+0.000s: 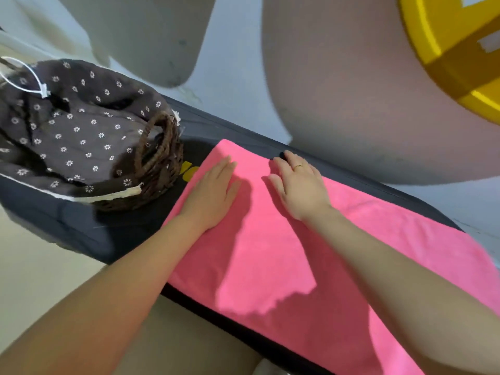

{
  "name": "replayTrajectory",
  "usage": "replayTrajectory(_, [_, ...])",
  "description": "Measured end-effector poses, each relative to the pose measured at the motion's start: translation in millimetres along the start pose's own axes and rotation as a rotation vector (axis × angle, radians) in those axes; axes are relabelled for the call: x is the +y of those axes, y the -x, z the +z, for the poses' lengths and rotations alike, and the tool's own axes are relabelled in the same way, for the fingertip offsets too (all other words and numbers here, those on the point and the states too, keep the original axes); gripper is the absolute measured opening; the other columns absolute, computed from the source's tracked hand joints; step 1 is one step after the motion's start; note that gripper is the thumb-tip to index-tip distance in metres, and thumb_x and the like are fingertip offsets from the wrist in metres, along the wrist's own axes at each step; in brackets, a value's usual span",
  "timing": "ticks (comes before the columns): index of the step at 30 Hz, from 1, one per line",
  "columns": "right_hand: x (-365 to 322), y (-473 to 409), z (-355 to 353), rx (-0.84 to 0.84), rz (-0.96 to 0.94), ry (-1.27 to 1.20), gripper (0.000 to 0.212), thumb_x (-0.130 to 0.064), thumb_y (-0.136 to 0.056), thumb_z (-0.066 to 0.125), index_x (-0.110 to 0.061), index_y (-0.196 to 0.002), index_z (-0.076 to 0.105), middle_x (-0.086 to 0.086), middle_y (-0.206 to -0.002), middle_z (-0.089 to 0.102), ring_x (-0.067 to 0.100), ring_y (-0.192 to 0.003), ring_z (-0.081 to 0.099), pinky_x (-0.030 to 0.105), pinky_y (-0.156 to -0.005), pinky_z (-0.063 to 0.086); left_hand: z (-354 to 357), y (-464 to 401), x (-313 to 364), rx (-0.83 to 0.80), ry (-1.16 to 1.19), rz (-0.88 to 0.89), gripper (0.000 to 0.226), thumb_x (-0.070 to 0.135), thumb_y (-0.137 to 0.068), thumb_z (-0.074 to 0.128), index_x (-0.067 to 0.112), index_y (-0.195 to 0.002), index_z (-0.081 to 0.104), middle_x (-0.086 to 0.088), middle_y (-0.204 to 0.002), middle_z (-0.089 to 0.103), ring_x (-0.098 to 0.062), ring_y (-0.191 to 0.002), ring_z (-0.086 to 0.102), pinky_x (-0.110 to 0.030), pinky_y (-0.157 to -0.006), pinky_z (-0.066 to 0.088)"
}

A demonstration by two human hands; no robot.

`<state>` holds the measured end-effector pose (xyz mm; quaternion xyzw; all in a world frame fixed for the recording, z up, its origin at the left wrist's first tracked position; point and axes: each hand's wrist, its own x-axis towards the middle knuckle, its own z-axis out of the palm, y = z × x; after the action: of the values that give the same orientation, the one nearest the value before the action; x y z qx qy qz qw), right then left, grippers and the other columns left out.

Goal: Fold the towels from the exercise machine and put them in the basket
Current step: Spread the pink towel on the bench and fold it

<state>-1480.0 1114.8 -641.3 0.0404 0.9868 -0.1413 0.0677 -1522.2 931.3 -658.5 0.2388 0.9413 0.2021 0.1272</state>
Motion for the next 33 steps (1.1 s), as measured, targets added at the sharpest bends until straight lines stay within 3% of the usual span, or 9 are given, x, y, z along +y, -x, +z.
replayTrajectory(3, [-35.9,-25.9,-0.5,0.043,-0.201,-0.032,0.034,-0.029,-0.097,0.038,-0.012,-0.12,0.056,0.01,-0.132,0.051,0.032,-0.123,0.046,0.04,-0.098,0.037,-10.0,35.6,-14.6,0.129,-0.18,0.03,0.044,0.032,-0.09,0.034,0.007,-0.117,0.057,-0.015,-0.116,0.059,-0.034,-0.105,0.058,-0.044,-0.085,0.048])
replayTrajectory(5, [-58.8,-47.3,1.5,0.015,-0.259,0.013,0.029,-0.016,-0.091,0.046,-0.01,-0.117,0.055,0.01,-0.128,0.053,0.033,-0.118,0.047,0.039,-0.093,0.039,-16.5,51.7,-22.3,0.154,-0.254,-0.044,0.041,0.031,-0.087,0.035,0.005,-0.105,0.061,-0.017,-0.101,0.06,-0.037,-0.089,0.061,-0.044,-0.071,0.05])
replayTrajectory(9, [-86.7,-76.0,11.0,-0.076,-0.386,0.052,0.045,0.001,-0.072,0.05,-0.007,-0.116,0.05,0.01,-0.121,0.054,0.033,-0.117,0.047,0.035,-0.092,0.039,-23.8,70.8,-34.2,0.085,-0.263,-0.308,0.028,0.024,-0.095,0.045,0.005,-0.113,0.052,-0.017,-0.117,0.05,-0.035,-0.107,0.05,-0.046,-0.08,0.044])
replayTrajectory(16, [-86.6,-77.3,17.8,0.058,-0.354,0.41,0.033,-0.012,-0.096,0.035,-0.012,-0.126,0.048,0.011,-0.125,0.049,0.031,-0.117,0.039,0.038,-0.092,0.031,-17.5,79.7,-38.8,0.064,-0.33,-0.376,0.04,0.042,-0.094,0.041,0.007,-0.106,0.054,-0.012,-0.116,0.047,-0.03,-0.109,0.044,-0.039,-0.087,0.038])
replayTrajectory(19, [-87.1,-80.7,8.0,0.042,-0.384,0.502,0.029,-0.012,-0.095,0.037,-0.007,-0.119,0.052,0.013,-0.121,0.052,0.032,-0.115,0.042,0.039,-0.089,0.032,-18.5,82.2,-37.6,0.038,-0.196,-0.293,0.027,0.039,-0.092,0.046,0.015,-0.082,0.054,-0.006,-0.098,0.047,-0.026,-0.103,0.043,-0.036,-0.084,0.034])
replayTrajectory(21, [-84.7,-82.0,-1.1,0.032,-0.371,0.531,0.027,-0.013,-0.094,0.04,-0.005,-0.115,0.054,0.014,-0.12,0.052,0.033,-0.113,0.044,0.039,-0.084,0.035,-22.3,82.1,-37.4,0.051,0.007,-0.258,0.032,0.031,-0.087,0.054,0.02,-0.061,0.038,0.001,-0.077,0.042,-0.024,-0.088,0.047,-0.033,-0.073,0.031])
replayTrajectory(25, [-72.1,-75.3,-21.6,0.044,-0.158,0.307,0.025,-0.018,-0.092,0.044,-0.002,-0.11,0.051,0.016,-0.119,0.047,0.035,-0.103,0.052,0.036,-0.065,0.032,-36.8,77.2,-33.3,0.116,0.384,-0.307,0.032,0.021,-0.083,0.061,0.016,-0.061,0.038,0.001,-0.057,0.042,-0.018,-0.058,0.039,-0.031,-0.056,0.032])
replayTrajectory(29, [-59.9,-71.7,-46.1,0.03,0.043,0.074,0.023,-0.004,-0.085,0.043,0.0,-0.105,0.055,0.021,-0.11,0.058,0.038,-0.099,0.057,0.035,-0.071,0.039,-57.5,71.6,-21.1,0.125,0.483,-0.237,0.026,0.015,-0.084,0.062,0.017,-0.066,0.043,0.003,-0.05,0.039,-0.007,-0.045,0.037,-0.012,-0.047,0.033])
replayTrajectory(33, [-61.2,-69.4,-60.7,0.043,0.047,-0.223,0.032,0.009,-0.077,0.044,0.0,-0.1,0.064,0.013,-0.102,0.067,0.025,-0.092,0.06,0.02,-0.072,0.037,-80.5,68.0,-18.0,0.078,0.46,-0.256,0.009,0.017,-0.084,0.062,0.015,-0.079,0.055,0.005,-0.05,0.041,-0.005,-0.044,0.038,-0.01,-0.046,0.033])
